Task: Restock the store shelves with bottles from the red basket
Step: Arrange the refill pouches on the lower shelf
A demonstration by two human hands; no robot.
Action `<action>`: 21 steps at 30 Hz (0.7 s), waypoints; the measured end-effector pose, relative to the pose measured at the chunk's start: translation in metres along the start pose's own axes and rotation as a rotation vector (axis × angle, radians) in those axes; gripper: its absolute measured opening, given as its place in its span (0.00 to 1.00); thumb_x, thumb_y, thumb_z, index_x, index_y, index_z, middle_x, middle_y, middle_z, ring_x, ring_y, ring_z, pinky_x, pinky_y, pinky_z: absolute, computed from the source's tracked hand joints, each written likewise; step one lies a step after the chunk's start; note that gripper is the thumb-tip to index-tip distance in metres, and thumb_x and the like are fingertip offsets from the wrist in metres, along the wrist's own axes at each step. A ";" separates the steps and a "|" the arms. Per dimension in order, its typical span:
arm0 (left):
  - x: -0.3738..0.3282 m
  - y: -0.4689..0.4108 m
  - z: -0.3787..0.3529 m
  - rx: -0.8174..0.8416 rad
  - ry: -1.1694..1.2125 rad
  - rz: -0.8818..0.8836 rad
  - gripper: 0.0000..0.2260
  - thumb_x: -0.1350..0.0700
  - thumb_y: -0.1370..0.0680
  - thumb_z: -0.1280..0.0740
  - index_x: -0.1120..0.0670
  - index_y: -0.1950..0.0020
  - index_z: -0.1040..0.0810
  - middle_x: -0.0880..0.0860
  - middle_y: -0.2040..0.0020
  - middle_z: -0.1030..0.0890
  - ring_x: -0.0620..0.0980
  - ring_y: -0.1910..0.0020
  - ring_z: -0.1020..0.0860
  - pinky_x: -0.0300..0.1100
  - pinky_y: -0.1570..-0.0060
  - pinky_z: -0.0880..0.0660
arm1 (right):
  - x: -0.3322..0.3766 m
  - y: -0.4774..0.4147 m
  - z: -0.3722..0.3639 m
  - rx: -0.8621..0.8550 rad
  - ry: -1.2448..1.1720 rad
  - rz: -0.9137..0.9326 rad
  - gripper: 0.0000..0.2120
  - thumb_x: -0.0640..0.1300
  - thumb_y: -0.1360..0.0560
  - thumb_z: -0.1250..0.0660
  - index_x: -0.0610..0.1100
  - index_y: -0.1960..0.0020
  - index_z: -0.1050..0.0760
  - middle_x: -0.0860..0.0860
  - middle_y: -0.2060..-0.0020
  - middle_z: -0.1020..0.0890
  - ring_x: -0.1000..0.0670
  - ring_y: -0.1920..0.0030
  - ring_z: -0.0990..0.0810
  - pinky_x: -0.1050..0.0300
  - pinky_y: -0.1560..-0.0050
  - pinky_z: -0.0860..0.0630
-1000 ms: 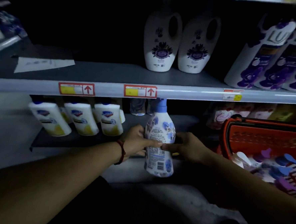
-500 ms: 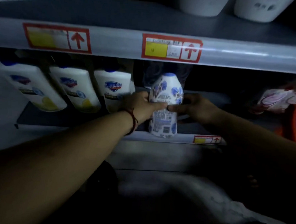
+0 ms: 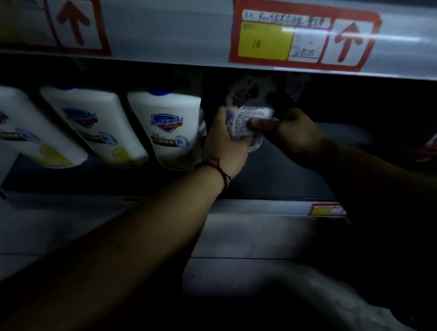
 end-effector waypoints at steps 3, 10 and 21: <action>0.015 -0.010 -0.003 -0.033 -0.088 0.113 0.24 0.55 0.32 0.29 0.50 0.37 0.27 0.50 0.39 0.19 0.52 0.40 0.21 0.51 0.36 0.25 | -0.024 -0.007 -0.011 -0.155 0.220 -0.075 0.20 0.40 0.31 0.23 0.39 0.42 0.23 0.48 0.54 0.17 0.52 0.57 0.18 0.64 0.65 0.23; 0.039 -0.022 -0.001 0.114 -0.055 0.120 0.33 0.58 0.36 0.35 0.46 0.30 0.29 0.48 0.36 0.21 0.52 0.36 0.24 0.52 0.34 0.27 | -0.033 -0.008 -0.028 -0.125 0.230 -0.057 0.21 0.40 0.33 0.23 0.42 0.41 0.22 0.44 0.46 0.16 0.46 0.45 0.18 0.46 0.39 0.22; -0.040 0.050 0.017 0.315 -0.749 0.050 0.27 0.48 0.26 0.28 0.53 0.30 0.29 0.57 0.33 0.24 0.58 0.35 0.26 0.51 0.35 0.28 | 0.015 0.071 0.032 0.105 0.858 0.091 0.37 0.46 0.28 0.26 0.40 0.25 0.38 0.42 0.29 0.29 0.43 0.30 0.28 0.55 0.31 0.34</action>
Point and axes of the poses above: each hand's wrist, its own y-axis away from the middle knuckle, its own z-axis out of the back of the hand, x = y × z, the point moved 3 cm from there along -y, towards the middle knuckle
